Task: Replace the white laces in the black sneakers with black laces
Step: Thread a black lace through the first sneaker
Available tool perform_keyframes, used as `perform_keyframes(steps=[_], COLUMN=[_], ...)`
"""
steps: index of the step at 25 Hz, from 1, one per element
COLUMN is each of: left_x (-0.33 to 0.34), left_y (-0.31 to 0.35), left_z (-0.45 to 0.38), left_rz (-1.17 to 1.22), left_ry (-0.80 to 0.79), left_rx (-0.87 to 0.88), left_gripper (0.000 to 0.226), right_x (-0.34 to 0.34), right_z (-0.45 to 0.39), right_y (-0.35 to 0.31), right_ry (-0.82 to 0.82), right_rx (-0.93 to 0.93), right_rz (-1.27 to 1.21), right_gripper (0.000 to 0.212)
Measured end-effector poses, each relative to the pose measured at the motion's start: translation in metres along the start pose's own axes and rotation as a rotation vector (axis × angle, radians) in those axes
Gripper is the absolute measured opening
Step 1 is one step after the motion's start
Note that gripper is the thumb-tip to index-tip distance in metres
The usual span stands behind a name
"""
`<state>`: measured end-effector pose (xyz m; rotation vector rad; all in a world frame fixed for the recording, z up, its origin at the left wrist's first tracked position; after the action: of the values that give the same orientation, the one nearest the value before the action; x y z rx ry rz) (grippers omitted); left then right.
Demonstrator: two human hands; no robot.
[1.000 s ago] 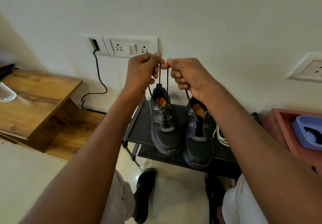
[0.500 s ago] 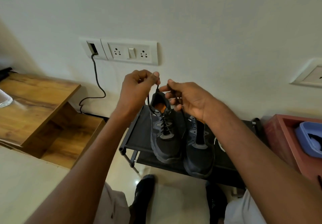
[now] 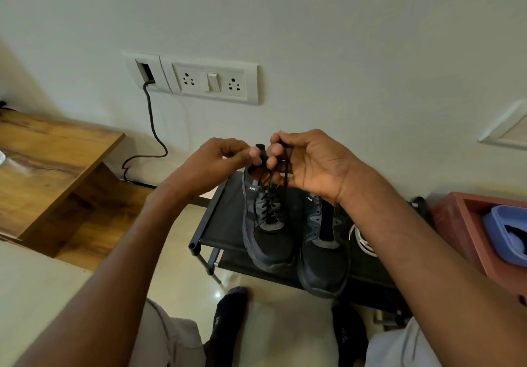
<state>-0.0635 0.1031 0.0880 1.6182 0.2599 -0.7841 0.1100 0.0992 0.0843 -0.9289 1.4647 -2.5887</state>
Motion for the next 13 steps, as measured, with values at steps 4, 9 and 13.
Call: perform_keyframes(steps=[4, 9, 13], left_x=[0.047, 0.091, 0.092], left_y=[-0.044, -0.076, -0.08], left_z=[-0.036, -0.063, -0.062], left_rz=[-0.082, -0.142, -0.013], left_ry=[-0.138, -0.192, -0.127], left_rx=[-0.037, -0.141, -0.18], left_gripper=[0.039, 0.013, 0.021], right_x=[0.006, 0.024, 0.034], right_z=[0.011, 0.033, 0.038], right_y=[-0.016, -0.054, -0.076], right_ry=[0.104, 0.104, 0.13], right_rx=[-0.179, -0.489, -0.661], right_rz=[0.3, 0.294, 0.235], right_gripper=[0.026, 0.028, 0.03])
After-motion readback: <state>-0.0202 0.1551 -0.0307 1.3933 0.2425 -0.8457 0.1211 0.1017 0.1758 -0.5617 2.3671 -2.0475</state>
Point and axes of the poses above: each hand's wrist, its own z-axis away from the middle knuckle, its own x-axis out of the palm, y = z × x, the point moved 6 cm from there along -z, towards the middle knuckle, and after that the axes turned 3 degrees about -y, right-handed, at the moved point
